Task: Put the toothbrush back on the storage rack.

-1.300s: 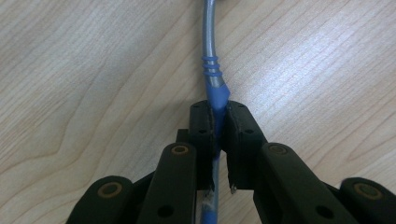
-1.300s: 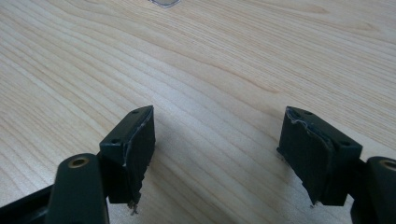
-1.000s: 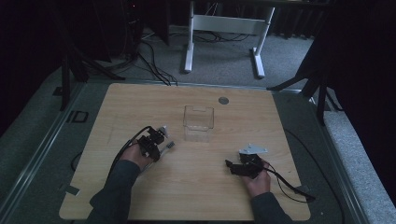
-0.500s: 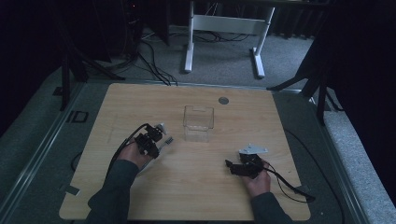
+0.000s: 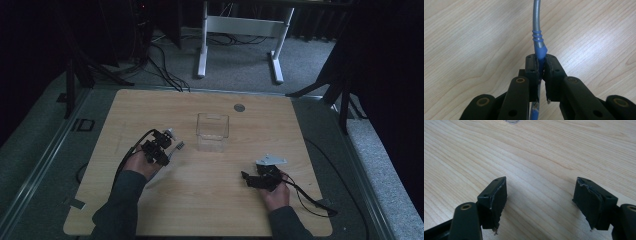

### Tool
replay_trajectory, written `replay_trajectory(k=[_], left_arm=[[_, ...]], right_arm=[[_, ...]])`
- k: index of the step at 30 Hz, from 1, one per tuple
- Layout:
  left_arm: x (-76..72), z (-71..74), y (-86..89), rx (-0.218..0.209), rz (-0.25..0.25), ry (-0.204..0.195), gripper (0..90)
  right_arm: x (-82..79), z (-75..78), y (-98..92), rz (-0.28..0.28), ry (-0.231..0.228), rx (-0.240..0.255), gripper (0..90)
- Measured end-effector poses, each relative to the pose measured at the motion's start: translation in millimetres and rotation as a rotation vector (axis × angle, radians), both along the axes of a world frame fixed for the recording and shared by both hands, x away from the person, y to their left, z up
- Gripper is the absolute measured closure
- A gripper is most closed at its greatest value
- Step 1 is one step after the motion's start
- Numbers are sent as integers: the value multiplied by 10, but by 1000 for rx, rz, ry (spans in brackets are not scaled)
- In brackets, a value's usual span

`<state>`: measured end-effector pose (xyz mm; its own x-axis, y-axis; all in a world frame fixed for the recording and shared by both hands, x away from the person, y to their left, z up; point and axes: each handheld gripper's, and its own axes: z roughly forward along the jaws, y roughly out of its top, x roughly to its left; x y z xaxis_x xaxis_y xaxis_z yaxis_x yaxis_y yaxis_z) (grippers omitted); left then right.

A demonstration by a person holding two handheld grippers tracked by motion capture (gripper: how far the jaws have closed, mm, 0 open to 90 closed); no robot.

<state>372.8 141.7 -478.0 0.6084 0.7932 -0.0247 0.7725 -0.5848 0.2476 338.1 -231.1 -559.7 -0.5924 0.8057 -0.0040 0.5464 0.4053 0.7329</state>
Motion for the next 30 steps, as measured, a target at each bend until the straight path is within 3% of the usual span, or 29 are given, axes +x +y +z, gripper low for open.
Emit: replay_trajectory(k=[12,24,30], left_arm=[[-22,94,0,-69,-18,-40,818],[-46,162,9,-102,-18,-108,817],[-46,168,17,-108,-18,-120,817]], right_arm=[[1,0,-1,1,-1,-1,266],[1,0,0,1,-1,0,266],[1,0,0,1,-1,0,266]])
